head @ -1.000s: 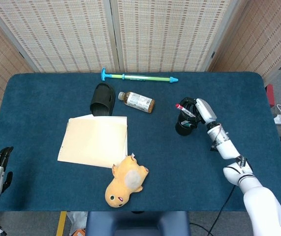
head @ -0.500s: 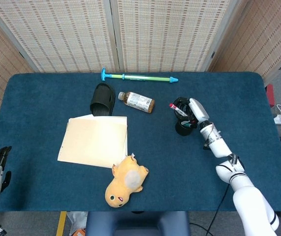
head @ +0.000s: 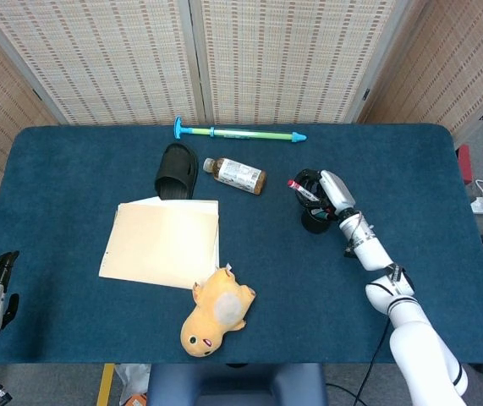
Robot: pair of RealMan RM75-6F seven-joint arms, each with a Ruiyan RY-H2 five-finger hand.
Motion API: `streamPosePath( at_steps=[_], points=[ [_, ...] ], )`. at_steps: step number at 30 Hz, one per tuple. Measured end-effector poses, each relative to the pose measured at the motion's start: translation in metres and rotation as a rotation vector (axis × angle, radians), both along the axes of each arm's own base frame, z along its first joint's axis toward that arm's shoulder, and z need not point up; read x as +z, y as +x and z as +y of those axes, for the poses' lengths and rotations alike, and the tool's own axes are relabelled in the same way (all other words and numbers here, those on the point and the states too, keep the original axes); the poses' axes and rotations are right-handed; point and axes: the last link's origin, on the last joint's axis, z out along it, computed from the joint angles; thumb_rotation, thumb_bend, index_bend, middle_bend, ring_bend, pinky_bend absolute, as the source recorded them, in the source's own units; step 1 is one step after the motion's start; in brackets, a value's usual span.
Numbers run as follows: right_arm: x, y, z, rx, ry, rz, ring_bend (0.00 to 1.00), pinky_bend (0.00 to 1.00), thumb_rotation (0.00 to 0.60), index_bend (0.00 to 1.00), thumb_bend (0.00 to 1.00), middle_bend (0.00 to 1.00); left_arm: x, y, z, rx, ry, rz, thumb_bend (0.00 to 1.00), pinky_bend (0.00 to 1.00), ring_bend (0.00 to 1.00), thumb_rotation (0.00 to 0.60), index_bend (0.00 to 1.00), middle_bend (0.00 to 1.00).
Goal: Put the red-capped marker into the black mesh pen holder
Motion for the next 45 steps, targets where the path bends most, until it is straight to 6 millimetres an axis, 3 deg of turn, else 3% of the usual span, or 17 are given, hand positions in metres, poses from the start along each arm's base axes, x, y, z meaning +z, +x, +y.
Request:
streamPosePath(
  at_steps=[3, 8, 14, 18, 25, 29, 31, 37, 45],
  points=[
    [0.001, -0.001, 0.001, 0.010, 0.006, 0.000, 0.47, 0.66, 0.600, 0.70, 0.54, 0.58, -0.001, 0.000, 0.000, 0.002, -0.004, 0.001, 0.43, 0.46, 0.23, 0.600, 0.09, 0.10],
    [0.004, -0.004, 0.006, 0.044, 0.012, 0.011, 0.32, 0.51, 0.600, 0.55, 0.32, 0.44, -0.001, 0.001, -0.001, -0.003, -0.005, 0.003, 0.43, 0.46, 0.23, 0.600, 0.09, 0.10],
    [0.009, -0.010, 0.010, 0.065, -0.006, 0.055, 0.24, 0.34, 0.600, 0.42, 0.20, 0.37, -0.001, 0.001, -0.001, -0.009, -0.008, -0.001, 0.43, 0.46, 0.23, 0.600, 0.09, 0.10],
    [0.012, -0.015, 0.015, 0.085, -0.028, 0.099, 0.13, 0.19, 0.600, 0.30, 0.12, 0.28, -0.002, 0.002, -0.001, -0.014, -0.016, -0.001, 0.43, 0.46, 0.23, 0.600, 0.09, 0.10],
    [0.018, -0.021, 0.031, 0.140, -0.058, 0.130, 0.05, 0.07, 0.600, 0.24, 0.08, 0.19, -0.004, 0.004, -0.002, -0.029, -0.028, -0.004, 0.43, 0.46, 0.23, 0.600, 0.09, 0.10],
    [0.023, -0.030, 0.040, 0.159, -0.092, 0.230, 0.03, 0.04, 0.600, 0.22, 0.08, 0.16, -0.005, 0.005, -0.003, -0.034, -0.043, -0.010, 0.43, 0.46, 0.23, 0.600, 0.09, 0.10],
    [0.025, -0.032, 0.044, 0.169, -0.113, 0.286, 0.01, 0.03, 0.600, 0.17, 0.07, 0.14, -0.005, 0.006, -0.004, -0.031, -0.049, -0.011, 0.43, 0.46, 0.23, 0.600, 0.09, 0.10],
    [0.029, -0.036, 0.073, 0.191, -0.179, 0.479, 0.00, 0.00, 0.600, 0.06, 0.04, 0.10, -0.002, 0.011, -0.009, -0.044, -0.054, -0.026, 0.43, 0.46, 0.23, 0.600, 0.09, 0.10],
    [0.039, -0.029, 0.148, 0.110, -0.246, 0.752, 0.00, 0.00, 0.600, 0.00, 0.03, 0.05, -0.001, 0.016, -0.015, -0.064, -0.081, -0.042, 0.42, 0.46, 0.23, 0.600, 0.09, 0.10]
  ],
)
